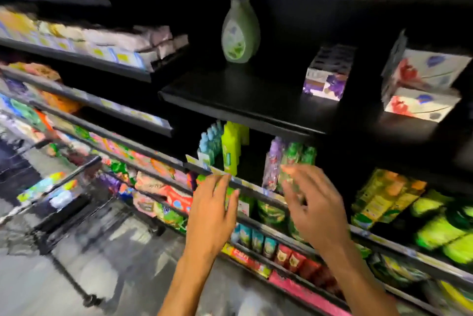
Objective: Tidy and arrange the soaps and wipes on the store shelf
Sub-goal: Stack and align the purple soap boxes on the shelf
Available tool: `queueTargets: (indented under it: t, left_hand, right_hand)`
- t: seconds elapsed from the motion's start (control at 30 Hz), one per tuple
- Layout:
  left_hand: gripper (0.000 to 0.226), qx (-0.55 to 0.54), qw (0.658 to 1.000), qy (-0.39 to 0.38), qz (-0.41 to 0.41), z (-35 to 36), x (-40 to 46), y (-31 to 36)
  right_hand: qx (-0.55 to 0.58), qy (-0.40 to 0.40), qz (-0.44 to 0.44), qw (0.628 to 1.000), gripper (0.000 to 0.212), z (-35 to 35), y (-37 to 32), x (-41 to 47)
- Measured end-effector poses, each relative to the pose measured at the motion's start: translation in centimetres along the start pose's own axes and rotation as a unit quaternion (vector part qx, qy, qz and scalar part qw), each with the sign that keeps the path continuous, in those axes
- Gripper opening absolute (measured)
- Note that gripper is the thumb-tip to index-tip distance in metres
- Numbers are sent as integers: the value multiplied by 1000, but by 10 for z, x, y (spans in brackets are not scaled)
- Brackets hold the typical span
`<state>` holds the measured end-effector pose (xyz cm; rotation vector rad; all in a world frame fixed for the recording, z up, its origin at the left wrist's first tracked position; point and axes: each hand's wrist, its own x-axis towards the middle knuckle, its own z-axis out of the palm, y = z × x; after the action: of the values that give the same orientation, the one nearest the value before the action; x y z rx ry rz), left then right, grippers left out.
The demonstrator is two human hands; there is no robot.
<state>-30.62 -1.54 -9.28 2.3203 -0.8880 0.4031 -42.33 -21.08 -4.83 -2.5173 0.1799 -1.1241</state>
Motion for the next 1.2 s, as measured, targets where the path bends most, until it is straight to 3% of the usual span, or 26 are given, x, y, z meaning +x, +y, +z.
queueTargets:
  t: [0.07, 0.13, 0.23, 0.37, 0.5, 0.73, 0.83, 1.07, 1.2]
  left_hand:
    - [42, -16, 997, 27, 74, -16, 42, -3]
    - [41, -19, 988, 49, 147, -25, 79, -6]
    - [44, -34, 975, 44, 214, -24, 125, -12]
    - [53, -18, 969, -27, 245, -16, 171, -17]
    - [58, -2, 958, -61, 280, -18, 194, -9]
    - [45, -79, 957, -109, 256, -12, 242, 43]
    - [52, -103, 956, -153, 226, -7, 274, 76]
    - [58, 20, 952, -191, 239, 12, 316, 110]
    - [54, -7, 952, -175, 250, 23, 319, 102]
  right_hand:
    - [-52, 74, -23, 996, 26, -5, -4, 25]
    - [-121, 98, -25, 988, 28, -10, -1, 46]
    - [-210, 75, 4, 975, 39, -13, 11, 67]
    - [-309, 7, 103, 946, 63, -16, 32, 74]
    - [-380, -3, 121, 917, 68, -17, 41, 72]
    - [-383, 7, 123, 915, 64, -13, 40, 70]
    - [-382, 0, 126, 916, 62, -13, 41, 70]
    - [-380, -15, 135, 915, 64, -15, 41, 71]
    - [-374, -28, 135, 917, 66, -17, 39, 73]
